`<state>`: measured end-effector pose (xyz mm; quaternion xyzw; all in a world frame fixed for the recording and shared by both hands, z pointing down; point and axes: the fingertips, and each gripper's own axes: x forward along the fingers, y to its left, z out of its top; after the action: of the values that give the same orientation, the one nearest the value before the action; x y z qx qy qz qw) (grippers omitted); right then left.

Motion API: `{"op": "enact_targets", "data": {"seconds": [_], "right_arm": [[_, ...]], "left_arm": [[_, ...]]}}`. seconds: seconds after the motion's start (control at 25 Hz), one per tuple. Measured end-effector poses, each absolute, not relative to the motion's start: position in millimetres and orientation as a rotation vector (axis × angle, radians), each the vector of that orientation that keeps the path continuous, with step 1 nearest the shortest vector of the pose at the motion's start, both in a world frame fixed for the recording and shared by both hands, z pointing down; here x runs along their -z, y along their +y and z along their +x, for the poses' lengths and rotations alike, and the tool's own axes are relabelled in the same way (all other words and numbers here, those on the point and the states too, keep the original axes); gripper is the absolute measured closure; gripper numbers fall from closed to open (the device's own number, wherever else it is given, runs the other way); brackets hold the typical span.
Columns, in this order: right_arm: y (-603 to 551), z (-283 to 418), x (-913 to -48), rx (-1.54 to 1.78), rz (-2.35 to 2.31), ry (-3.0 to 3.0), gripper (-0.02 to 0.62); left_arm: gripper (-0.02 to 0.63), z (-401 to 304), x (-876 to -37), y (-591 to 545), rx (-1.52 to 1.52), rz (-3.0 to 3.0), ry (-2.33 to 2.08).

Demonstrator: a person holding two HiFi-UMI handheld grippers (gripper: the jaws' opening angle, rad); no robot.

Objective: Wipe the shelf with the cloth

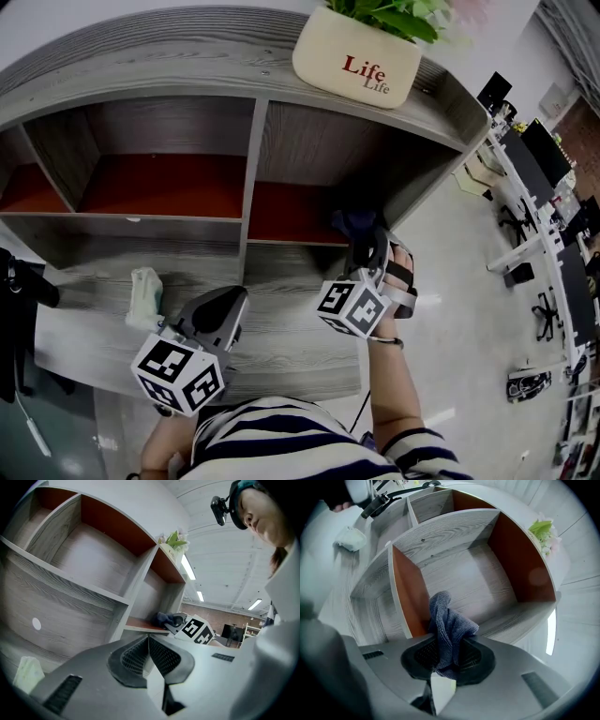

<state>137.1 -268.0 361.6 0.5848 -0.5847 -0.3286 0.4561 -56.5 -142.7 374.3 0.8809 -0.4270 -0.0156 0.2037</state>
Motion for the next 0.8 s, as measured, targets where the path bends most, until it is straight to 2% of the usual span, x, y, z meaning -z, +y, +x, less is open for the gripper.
{"op": "enact_targets", "data": {"seconds": [0.8], "right_arm": [[-222.9,127.0,-337.0,0.59,1.629,-1.913,0.514]], "left_arm": [[0.583,-58.3,-370.5,-145.9,0.044,2.461,-1.216]]}}
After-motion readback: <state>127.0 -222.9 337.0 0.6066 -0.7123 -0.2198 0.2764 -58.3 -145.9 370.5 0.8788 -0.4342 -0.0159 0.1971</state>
